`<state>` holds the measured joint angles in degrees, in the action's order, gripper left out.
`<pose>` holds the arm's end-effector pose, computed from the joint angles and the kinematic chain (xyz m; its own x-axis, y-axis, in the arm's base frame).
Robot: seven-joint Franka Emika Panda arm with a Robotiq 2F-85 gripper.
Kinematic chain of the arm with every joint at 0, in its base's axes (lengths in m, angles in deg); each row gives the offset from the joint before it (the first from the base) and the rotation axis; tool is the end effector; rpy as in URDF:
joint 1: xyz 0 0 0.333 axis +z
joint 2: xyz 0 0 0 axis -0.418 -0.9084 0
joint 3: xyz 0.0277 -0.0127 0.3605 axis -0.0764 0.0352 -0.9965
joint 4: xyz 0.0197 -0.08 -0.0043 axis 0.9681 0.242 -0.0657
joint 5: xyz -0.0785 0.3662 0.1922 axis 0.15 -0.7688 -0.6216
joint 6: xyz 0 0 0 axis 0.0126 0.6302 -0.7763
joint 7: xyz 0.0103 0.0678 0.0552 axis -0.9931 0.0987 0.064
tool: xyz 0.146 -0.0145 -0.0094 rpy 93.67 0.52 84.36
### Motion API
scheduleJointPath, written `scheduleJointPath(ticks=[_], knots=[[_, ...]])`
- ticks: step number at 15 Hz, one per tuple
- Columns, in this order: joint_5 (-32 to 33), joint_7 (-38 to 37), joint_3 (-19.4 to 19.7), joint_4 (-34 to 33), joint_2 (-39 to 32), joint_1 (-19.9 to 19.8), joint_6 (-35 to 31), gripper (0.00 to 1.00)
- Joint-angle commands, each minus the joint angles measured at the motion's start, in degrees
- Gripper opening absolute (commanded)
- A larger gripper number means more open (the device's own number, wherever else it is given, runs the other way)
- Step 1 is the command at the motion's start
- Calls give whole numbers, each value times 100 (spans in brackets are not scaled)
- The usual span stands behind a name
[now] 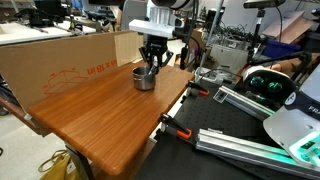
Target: Take the marker out of the pot and put it on the table
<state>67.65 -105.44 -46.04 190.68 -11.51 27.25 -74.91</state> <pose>0.5244 -0.0277 0.1781 0.2193 -0.9731 -0.0704 -0.9748 -0.2216 0.0262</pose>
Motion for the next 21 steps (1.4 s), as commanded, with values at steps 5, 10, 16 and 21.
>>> scheduleJointPath(ticks=[5, 10, 16, 21], knots=[[63, 51, 30, -15, 60, 144, 15, 71], [14, 110, 1, 5, 119, 157, -33, 100], [5, 172, -29, 145, 490, 146, -211, 100], [79, 107, -30, 116, 452, 123, -55, 100]])
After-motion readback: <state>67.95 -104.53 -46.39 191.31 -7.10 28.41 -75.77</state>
